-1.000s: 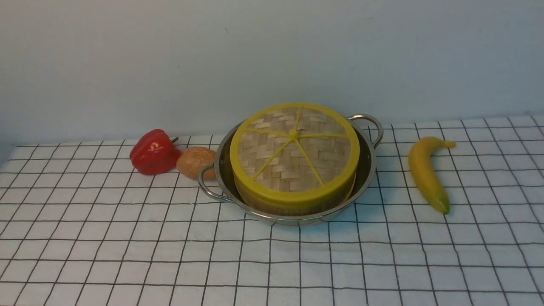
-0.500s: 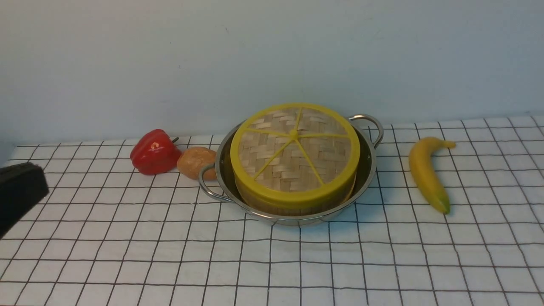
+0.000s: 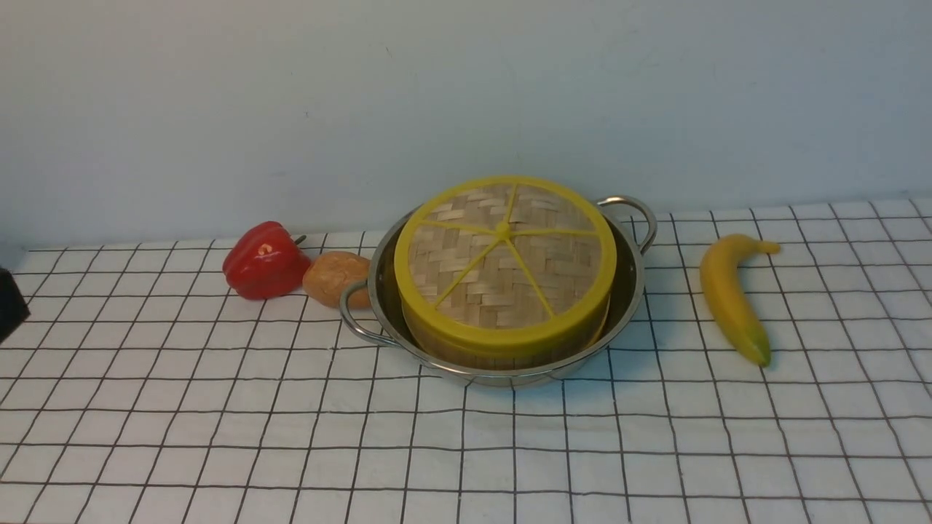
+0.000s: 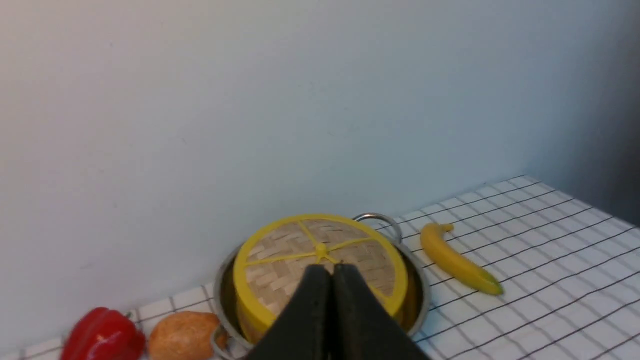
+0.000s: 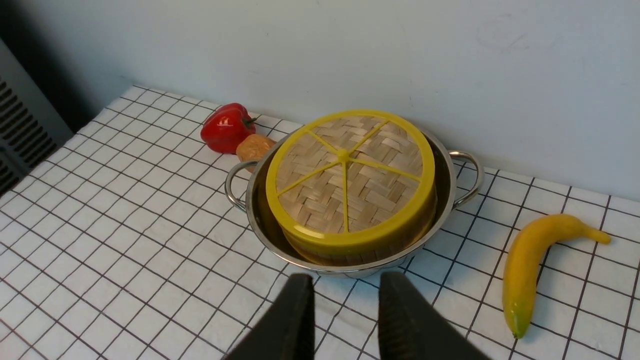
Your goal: Place the steamer in the pot on the white tablecloth, and put the lid on the steamer.
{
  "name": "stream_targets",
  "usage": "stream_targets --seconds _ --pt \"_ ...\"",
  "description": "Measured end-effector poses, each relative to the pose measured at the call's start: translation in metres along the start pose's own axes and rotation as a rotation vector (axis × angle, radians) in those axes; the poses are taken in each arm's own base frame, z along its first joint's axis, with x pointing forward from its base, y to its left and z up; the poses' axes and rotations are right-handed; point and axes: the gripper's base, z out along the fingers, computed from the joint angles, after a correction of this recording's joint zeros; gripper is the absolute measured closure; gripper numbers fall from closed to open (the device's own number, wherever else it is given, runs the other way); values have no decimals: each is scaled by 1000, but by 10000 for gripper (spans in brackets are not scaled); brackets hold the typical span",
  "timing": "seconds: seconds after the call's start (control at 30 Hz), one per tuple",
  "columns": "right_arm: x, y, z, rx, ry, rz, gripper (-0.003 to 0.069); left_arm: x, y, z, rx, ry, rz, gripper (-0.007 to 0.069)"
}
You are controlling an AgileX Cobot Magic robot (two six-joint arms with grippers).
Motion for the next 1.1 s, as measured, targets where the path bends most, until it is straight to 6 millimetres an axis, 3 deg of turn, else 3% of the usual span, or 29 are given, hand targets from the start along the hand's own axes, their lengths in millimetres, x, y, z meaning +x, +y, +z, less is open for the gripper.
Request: stream_targets --seconds 0.13,0.2,0.47,0.63,1.1 --pt "0 0 0 -2 -1 1 443 13 8 2 -104 40 82 624" --pt "0 0 0 -2 -1 1 439 29 13 2 -198 78 93 622" --pt "0 1 0 -14 -5 8 423 130 21 -4 -482 202 -37 611" --pt "0 1 0 -14 -5 11 419 166 19 -4 -508 168 -42 602" --pt "-1 3 -1 -32 -12 21 419 213 21 9 -497 225 -45 581"
